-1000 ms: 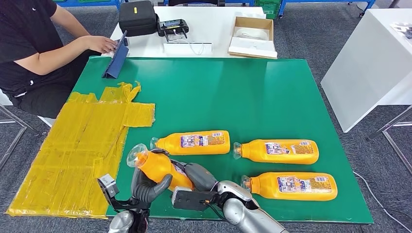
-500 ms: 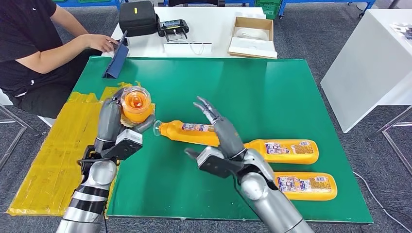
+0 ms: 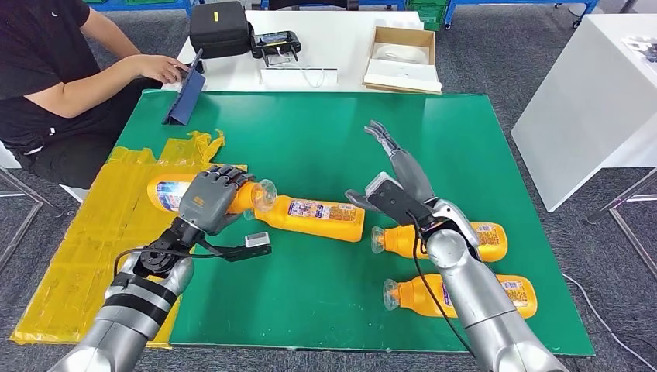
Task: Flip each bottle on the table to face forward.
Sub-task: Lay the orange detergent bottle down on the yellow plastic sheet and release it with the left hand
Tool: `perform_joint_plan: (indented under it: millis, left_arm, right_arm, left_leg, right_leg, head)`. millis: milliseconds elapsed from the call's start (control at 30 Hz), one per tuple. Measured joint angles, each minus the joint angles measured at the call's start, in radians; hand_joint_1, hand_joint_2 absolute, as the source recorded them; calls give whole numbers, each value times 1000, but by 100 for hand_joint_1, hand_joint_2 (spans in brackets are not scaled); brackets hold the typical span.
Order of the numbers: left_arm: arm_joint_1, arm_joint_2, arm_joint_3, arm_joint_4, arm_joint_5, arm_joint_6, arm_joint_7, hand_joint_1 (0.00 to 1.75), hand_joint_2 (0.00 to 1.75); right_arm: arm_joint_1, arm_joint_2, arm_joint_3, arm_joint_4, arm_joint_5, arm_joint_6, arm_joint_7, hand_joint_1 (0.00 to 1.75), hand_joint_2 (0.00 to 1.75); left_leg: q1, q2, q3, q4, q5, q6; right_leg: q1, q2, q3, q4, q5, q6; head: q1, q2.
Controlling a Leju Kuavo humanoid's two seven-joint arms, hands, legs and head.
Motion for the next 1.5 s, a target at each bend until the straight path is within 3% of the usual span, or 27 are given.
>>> perform_joint_plan:
  millis: [100,300,467,667,700,800,833,967,1067,1167,1233,1400,1500]
  left_arm:
    - [-87,15,-40,211,-74,-12,67,175,175]
    - [-225,62,-48,531,-41,-93,130,175,175]
    - [-308,104,-18,658,7,-181,132,175,175]
    - [-354,123,24,721,40,-225,113,175,175]
    - [-360,124,30,727,47,-237,103,134,175]
    - [-380,126,49,743,77,-313,35,3,44]
    - [-385,126,56,748,95,-358,-8,0,0]
    - [-399,129,81,756,182,-537,-247,0,0]
    - [-399,131,87,756,224,-591,-371,0,0]
    - [-394,133,83,748,287,-626,-393,0,0]
    - [-377,139,47,716,439,-673,-400,0,0]
    - [-309,169,-162,572,900,-733,-406,0,0]
    - [-281,181,-265,489,1024,-737,-406,0,0]
  right_arm:
    - [-59,11,2,96,3,33,0,0,175]
    - [-110,41,26,230,14,71,-23,0,175]
    - [-135,65,86,316,41,101,-4,0,175]
    - [-155,84,142,405,52,111,7,0,175]
    - [-158,87,150,419,56,113,11,0,175]
    - [-162,101,176,470,73,114,27,0,175]
    - [-164,106,185,489,79,112,34,0,175]
    - [-178,124,210,560,90,94,63,0,175]
    - [-193,132,215,599,90,84,78,0,175]
    - [-203,137,217,624,92,75,86,0,175]
    - [-206,140,217,638,99,61,98,0,175]
    - [-212,158,217,666,133,-23,150,0,175]
    - [-217,171,214,676,139,-66,168,0,175]
  left_leg:
    - [0,1,0,0,0,0]
    - [1,1,0,0,1,-1]
    - [2,1,-1,0,1,-1]
    - [1,1,-1,0,1,0]
    - [1,1,-1,0,1,0]
    - [1,1,-1,0,1,0]
    - [1,1,-1,0,1,0]
    - [1,-1,-1,0,1,0]
    - [1,0,0,0,1,0]
    - [1,0,0,0,2,0]
    - [1,0,1,0,2,-1]
    - [1,0,0,0,3,-1]
    - [1,0,-1,0,3,-1]
  right_leg:
    - [0,1,0,1,0,0]
    - [2,2,0,1,1,0]
    - [2,2,-1,1,1,0]
    - [2,2,-1,1,1,0]
    - [2,2,-1,1,1,0]
    - [2,2,0,1,1,0]
    - [2,2,0,1,1,0]
    - [2,1,0,1,1,0]
    - [2,1,0,1,1,0]
    - [2,1,1,1,1,0]
    - [2,1,1,1,1,0]
    - [2,1,1,1,1,0]
    - [2,1,0,1,1,0]
  head:
    - [0,0]
    - [0,0]
    - [0,0]
    - [0,0]
    - [0,0]
    - [0,0]
    - [0,0]
    - [0,0]
    - [0,0]
    - [0,0]
    - [0,0]
    - [0,0]
    - [0,0]
